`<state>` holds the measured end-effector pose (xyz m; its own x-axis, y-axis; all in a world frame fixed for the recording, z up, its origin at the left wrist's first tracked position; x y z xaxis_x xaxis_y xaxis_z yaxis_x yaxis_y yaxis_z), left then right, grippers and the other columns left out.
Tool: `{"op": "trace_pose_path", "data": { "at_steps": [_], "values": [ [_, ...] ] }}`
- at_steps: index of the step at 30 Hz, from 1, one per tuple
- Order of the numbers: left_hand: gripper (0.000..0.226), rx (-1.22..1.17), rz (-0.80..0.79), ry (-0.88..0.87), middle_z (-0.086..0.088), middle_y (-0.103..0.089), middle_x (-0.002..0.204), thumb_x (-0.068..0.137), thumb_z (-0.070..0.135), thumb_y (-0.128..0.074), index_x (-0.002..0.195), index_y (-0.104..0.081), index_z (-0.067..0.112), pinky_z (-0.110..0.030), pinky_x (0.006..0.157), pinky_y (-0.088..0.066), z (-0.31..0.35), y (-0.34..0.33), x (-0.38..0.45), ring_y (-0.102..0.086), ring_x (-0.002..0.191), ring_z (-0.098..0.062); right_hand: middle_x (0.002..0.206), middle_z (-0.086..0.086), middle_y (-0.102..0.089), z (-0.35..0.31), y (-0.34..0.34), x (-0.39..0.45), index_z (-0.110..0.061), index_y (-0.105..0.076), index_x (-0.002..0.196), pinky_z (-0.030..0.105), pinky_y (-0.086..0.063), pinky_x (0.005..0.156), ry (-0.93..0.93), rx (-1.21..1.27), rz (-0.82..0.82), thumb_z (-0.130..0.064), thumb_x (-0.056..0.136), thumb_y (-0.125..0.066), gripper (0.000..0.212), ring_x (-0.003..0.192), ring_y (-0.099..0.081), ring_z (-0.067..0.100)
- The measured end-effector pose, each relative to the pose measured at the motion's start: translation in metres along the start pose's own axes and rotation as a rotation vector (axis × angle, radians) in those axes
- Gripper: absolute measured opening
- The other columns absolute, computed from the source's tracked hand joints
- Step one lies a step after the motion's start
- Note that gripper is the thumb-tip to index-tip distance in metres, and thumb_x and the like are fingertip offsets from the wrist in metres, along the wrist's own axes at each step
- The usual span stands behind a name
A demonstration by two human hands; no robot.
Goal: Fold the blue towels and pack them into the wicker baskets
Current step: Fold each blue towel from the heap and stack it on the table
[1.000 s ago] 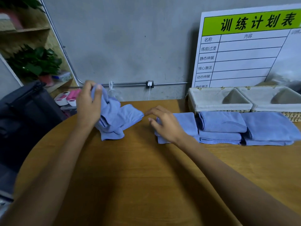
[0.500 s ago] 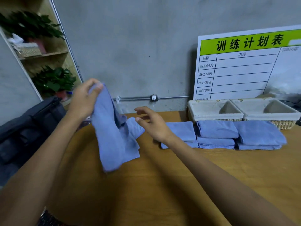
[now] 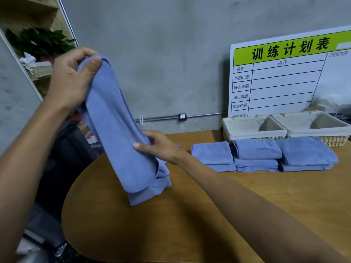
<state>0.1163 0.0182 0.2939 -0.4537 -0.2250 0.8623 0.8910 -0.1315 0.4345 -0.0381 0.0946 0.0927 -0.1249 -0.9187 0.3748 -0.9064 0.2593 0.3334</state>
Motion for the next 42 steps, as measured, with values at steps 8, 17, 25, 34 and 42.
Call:
{"op": "trace_pose_path", "data": {
  "at_steps": [8,17,25,34,42],
  "values": [
    [0.014,0.246,0.191,0.205,0.029,-0.06,0.084,0.099,0.03,-0.051,0.105,-0.064,0.03,-0.013,0.087,-0.039,-0.085,0.044,-0.014,-0.052,0.086,0.016,0.066,0.003,-0.039,-0.017,0.022,-0.017,-0.003,-0.056,0.078,0.023,-0.03,0.056,-0.012,0.091,0.017,-0.026,0.09,-0.075,0.032,0.063,-0.04,0.013],
    [0.022,0.257,0.342,0.515,0.013,-0.065,0.078,0.093,0.05,-0.057,0.085,-0.068,0.034,-0.039,0.087,-0.046,-0.165,0.101,-0.042,-0.059,0.08,-0.015,0.059,0.005,-0.038,-0.05,0.096,-0.02,0.004,-0.054,0.073,0.026,-0.025,0.051,0.084,-0.121,0.004,-0.024,0.09,-0.075,0.039,0.057,-0.033,0.014],
    [0.032,0.409,-0.295,0.517,-0.011,-0.07,0.094,0.088,0.05,-0.052,0.084,-0.067,0.022,-0.039,0.085,-0.047,-0.131,0.01,-0.086,-0.063,0.091,-0.027,0.05,-0.013,-0.038,-0.021,0.134,-0.051,-0.008,-0.052,0.068,0.016,-0.028,0.047,-0.02,-0.175,0.079,-0.019,0.092,-0.072,0.033,0.048,-0.032,0.003],
    [0.028,0.446,-0.501,0.486,-0.005,-0.066,0.081,0.101,0.033,-0.057,0.075,-0.06,0.023,-0.047,0.078,-0.049,-0.122,-0.056,-0.102,-0.064,0.084,-0.03,0.048,-0.016,-0.045,-0.011,0.14,-0.058,0.001,-0.062,0.077,0.013,-0.032,0.051,0.002,-0.307,0.041,-0.017,0.091,-0.073,0.026,0.049,-0.039,0.001],
    [0.039,0.419,-0.444,0.407,-0.007,-0.064,0.08,0.096,0.053,-0.051,0.076,-0.057,0.019,-0.048,0.074,-0.048,-0.102,-0.056,-0.082,-0.061,0.08,-0.029,0.055,-0.009,-0.049,-0.006,0.13,-0.05,0.004,-0.063,0.079,0.011,-0.035,0.053,0.015,-0.309,0.036,-0.018,0.091,-0.072,0.027,0.051,-0.043,0.001]
  ]
}}
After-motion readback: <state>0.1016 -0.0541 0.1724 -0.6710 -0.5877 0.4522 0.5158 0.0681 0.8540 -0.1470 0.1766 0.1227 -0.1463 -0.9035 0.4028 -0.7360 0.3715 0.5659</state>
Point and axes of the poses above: each hand's wrist, its own x-axis towards the middle knuckle, its own y-axis out of the back of the hand, z = x × y, the point moved 4 cm from there along x, towards the middle knuckle
